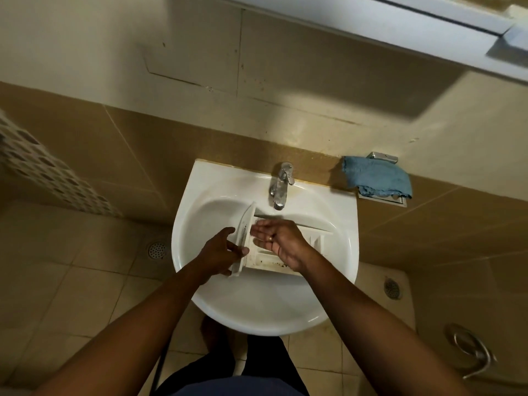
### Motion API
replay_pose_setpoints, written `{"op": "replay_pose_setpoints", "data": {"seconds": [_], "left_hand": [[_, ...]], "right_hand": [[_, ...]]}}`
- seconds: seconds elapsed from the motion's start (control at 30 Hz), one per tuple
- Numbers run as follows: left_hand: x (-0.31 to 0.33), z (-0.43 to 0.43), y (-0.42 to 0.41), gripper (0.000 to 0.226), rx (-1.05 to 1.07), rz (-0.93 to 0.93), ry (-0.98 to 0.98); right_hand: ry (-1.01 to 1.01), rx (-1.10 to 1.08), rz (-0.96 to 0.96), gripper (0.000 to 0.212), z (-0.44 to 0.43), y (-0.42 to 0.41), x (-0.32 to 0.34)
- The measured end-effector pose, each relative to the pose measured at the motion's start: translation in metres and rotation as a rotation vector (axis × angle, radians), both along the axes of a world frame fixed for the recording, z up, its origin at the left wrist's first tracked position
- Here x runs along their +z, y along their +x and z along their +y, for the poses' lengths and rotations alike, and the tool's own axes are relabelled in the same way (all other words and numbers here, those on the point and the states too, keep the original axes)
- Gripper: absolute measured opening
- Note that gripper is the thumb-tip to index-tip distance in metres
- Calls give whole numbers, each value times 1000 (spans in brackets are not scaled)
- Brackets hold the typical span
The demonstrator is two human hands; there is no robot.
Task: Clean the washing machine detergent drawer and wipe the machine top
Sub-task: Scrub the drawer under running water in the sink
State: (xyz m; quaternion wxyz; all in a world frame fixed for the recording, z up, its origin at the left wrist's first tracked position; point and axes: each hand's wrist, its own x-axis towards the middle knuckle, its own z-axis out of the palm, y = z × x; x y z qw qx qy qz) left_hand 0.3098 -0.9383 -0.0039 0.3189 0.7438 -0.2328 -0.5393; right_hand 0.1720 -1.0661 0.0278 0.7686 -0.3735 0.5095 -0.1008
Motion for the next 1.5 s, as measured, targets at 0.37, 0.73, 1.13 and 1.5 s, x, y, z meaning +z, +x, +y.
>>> {"op": "replay_pose_setpoints", "data": {"seconds": [0.37,0.73,1.13,1.5], "left_hand": [[1,1,-1,85,14,-5,-8],[1,-1,-1,84,3,-4,7],[0,1,-2,86,34,12,-9],[6,-3,-4,89,26,34,16]], "right_hand": [[-1078,740,426,49,38,-9,-7],[-1212,988,579,57,43,-11,-13],[-1358,896,504,71,20,-3,-19],[-1249,769,555,48,11,14,-11]]}}
